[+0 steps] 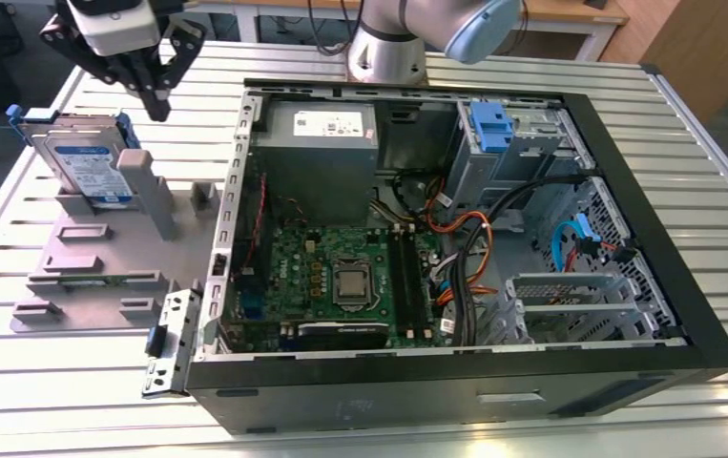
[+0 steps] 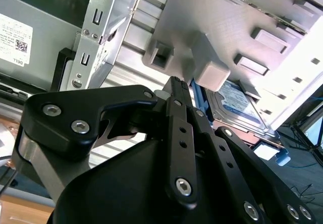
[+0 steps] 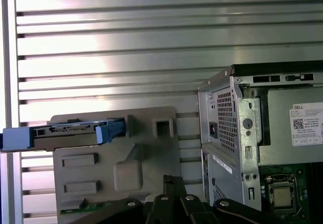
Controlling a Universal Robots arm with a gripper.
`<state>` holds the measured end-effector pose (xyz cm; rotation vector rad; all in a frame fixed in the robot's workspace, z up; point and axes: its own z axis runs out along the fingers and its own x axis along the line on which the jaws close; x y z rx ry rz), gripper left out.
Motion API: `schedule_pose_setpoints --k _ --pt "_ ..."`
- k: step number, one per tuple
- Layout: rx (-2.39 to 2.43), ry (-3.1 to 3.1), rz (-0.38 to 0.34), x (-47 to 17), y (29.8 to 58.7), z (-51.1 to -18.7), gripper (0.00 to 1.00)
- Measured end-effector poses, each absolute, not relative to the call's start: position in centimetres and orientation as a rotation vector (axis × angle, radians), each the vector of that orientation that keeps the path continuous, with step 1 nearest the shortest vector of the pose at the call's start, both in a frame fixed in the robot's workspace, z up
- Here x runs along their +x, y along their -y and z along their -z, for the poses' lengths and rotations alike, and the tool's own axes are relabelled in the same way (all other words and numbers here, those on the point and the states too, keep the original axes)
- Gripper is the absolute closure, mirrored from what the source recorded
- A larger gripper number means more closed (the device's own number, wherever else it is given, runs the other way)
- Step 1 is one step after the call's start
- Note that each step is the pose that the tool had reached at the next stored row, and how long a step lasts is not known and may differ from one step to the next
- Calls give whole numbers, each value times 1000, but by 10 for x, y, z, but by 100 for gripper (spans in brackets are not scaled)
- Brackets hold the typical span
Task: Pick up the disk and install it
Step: 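Reach for the disk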
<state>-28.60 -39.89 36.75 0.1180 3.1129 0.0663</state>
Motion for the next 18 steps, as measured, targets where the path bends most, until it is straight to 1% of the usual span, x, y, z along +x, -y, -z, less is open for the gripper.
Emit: schedule_pose_setpoints --k 18 --pt "118 -3113 -66 -294 399 -367 89"
